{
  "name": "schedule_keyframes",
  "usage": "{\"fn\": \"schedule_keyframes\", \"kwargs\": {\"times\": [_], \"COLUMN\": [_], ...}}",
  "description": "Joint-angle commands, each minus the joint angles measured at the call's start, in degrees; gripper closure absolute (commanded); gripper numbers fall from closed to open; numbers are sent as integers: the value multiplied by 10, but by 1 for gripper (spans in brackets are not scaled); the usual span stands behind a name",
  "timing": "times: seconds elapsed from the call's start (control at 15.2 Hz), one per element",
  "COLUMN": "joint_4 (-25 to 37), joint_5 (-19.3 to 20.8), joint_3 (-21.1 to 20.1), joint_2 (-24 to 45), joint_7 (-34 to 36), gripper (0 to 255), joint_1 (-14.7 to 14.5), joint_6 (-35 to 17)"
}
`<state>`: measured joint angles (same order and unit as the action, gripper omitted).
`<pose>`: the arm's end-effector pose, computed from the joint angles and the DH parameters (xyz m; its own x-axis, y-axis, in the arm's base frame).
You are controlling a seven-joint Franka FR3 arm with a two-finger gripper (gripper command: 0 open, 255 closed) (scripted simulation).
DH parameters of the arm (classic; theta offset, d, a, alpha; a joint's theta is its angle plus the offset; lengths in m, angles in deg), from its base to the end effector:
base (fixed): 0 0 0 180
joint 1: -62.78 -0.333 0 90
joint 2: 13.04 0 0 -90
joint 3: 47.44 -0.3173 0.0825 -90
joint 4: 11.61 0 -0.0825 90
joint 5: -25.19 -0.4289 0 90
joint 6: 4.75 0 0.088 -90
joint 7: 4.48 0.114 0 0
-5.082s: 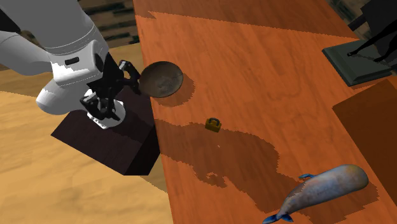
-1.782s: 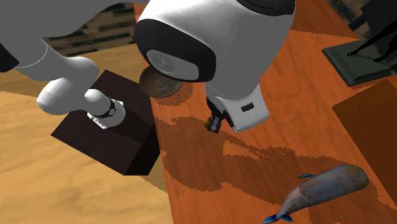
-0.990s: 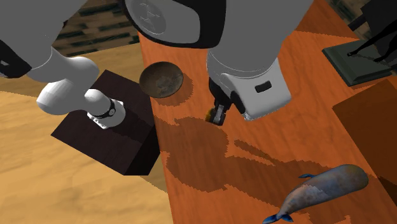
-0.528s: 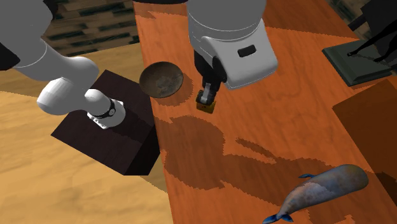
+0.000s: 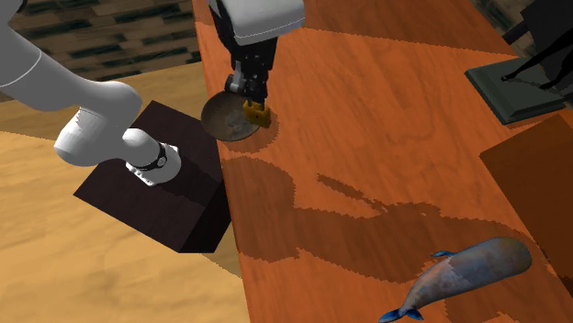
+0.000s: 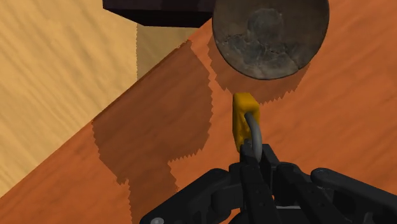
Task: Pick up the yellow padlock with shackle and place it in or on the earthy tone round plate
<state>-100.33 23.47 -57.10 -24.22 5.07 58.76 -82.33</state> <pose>0.4916 0.1349 0.7178 0.9972 0.0753 -0.0016 0.0753 -0.9972 0.0035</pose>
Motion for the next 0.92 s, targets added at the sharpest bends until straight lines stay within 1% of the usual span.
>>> {"fn": "schedule_keyframes", "kwargs": {"times": [0.0,0.26,0.53,0.86], "joint_4": [-30,-73,-102,-163], "joint_5": [-7,-23,-41,-45], "joint_3": [-6,-19,-33,-33], "joint_2": [-34,-98,-154,-176], "joint_7": [11,37,64,60], "gripper": [255,255,255,255], "joint_1": [-5,-17,-29,-31], "joint_6": [3,22,47,8]}}
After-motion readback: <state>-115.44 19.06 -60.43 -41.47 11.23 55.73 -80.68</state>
